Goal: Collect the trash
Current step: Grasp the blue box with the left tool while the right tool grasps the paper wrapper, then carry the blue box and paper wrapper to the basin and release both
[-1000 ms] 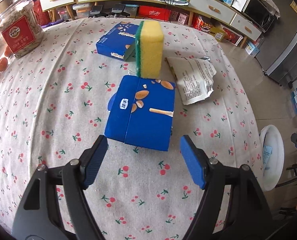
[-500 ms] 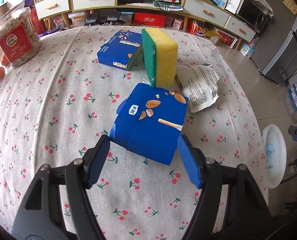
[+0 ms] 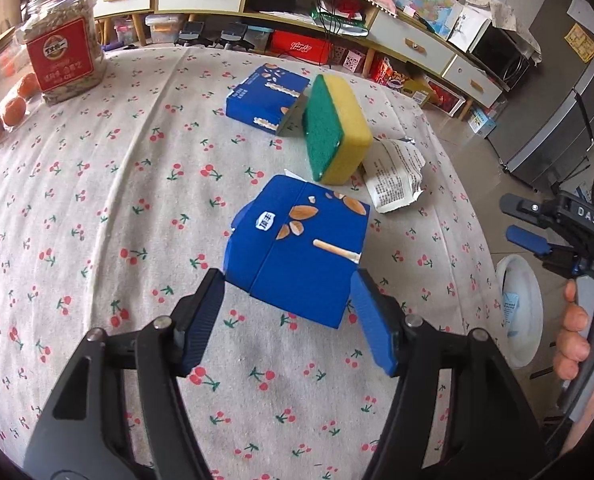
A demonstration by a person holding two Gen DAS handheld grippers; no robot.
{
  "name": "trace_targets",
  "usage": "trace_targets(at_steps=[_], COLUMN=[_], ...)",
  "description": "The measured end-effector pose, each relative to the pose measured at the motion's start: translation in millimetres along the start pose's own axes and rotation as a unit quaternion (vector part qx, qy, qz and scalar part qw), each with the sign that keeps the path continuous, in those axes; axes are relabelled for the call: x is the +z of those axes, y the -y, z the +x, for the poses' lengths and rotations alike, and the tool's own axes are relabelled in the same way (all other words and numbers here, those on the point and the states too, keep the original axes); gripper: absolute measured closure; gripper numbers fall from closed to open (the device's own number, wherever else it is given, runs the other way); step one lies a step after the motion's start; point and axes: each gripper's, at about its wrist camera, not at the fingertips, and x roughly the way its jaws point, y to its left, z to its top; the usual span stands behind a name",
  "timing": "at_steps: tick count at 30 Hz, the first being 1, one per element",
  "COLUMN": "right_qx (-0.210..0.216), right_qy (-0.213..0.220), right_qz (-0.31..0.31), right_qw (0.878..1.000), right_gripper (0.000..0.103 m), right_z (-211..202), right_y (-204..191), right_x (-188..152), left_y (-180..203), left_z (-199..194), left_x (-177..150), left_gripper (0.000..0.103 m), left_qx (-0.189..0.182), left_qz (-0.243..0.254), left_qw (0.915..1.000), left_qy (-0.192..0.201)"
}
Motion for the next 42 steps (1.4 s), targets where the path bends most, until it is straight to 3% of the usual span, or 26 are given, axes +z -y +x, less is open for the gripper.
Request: trace_targets(at_steps=[7,17,21,25,30,42], right_qx=[0.073,0.093,0.101,0.109,0.128,0.126], right_qy=[0.001,-0.002,-0.007,-0.027,-0.019,-0.001], right_qz=[0.03,0.06,0.066,0.052,0.05,0.027], right_qw=[0.997,0.994,0.993,0.992,0.99,0.992], right_gripper=[0.038,0.042,0.054,0.085,0.094,0.095], right_z=[42,79,89,100,89,55], right_y=[-33,-49,-50,-58,-64,-72], right_x=[-1,-1,-2,-7,-11,-15], left_y=[-7,-17,-21,-25,-29,-28], left_z=[-12,-17,-18,-19,-23,-31], left_x=[-1,1,1,2,2,0], left_gripper=[0.037,0.037,0.037,0.037,0.037,0.037], left_qx=[-0.021,-0.031,-0.032,-0.032,-0.032,-0.037], left_qz=[-0.015,-0.025,-0.031,-0.037,-0.041,-0.039], left_qw=[0.9996,0.9991,0.9989,0.9987,0.9984,0.9982], left_qy=[0.009,0.014,0.015,0.015,0.02,0.026])
